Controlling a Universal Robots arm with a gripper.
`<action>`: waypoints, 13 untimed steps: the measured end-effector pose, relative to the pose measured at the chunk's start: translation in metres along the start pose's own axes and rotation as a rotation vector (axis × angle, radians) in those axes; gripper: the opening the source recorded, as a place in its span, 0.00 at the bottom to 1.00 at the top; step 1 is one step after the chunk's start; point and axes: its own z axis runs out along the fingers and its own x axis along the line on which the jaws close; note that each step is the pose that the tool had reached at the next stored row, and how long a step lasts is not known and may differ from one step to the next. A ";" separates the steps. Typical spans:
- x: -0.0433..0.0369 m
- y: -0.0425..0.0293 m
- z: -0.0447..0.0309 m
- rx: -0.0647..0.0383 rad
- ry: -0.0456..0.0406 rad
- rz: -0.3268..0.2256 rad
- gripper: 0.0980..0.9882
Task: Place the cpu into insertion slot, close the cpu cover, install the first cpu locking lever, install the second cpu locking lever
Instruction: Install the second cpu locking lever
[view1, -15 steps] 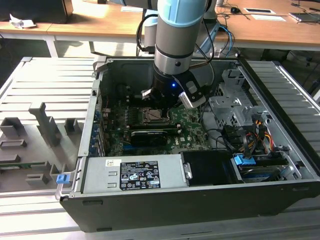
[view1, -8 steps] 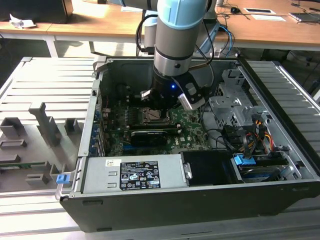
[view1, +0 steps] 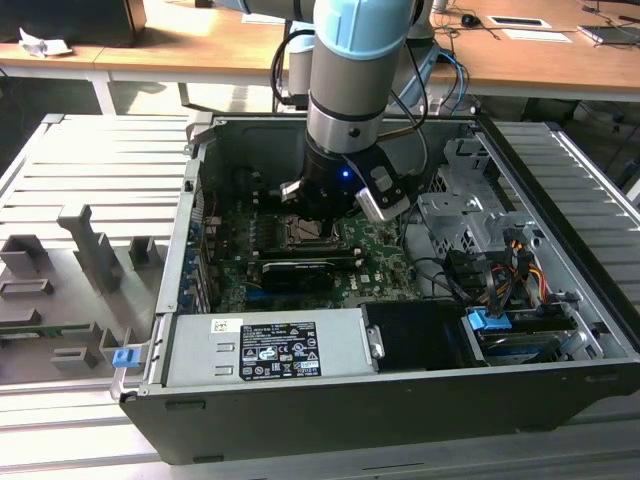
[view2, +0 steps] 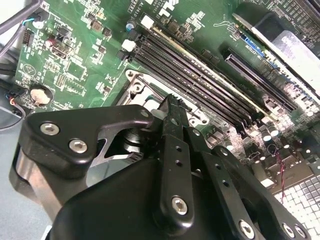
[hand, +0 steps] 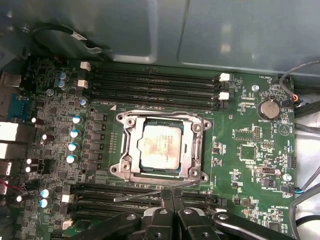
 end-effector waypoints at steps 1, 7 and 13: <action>0.0000 -0.0003 0.0000 0.000 0.0000 0.000 0.01; 0.0002 -0.0021 -0.0003 -0.010 -0.0008 0.000 0.01; 0.0006 -0.0060 -0.0005 -0.033 -0.0025 0.000 0.01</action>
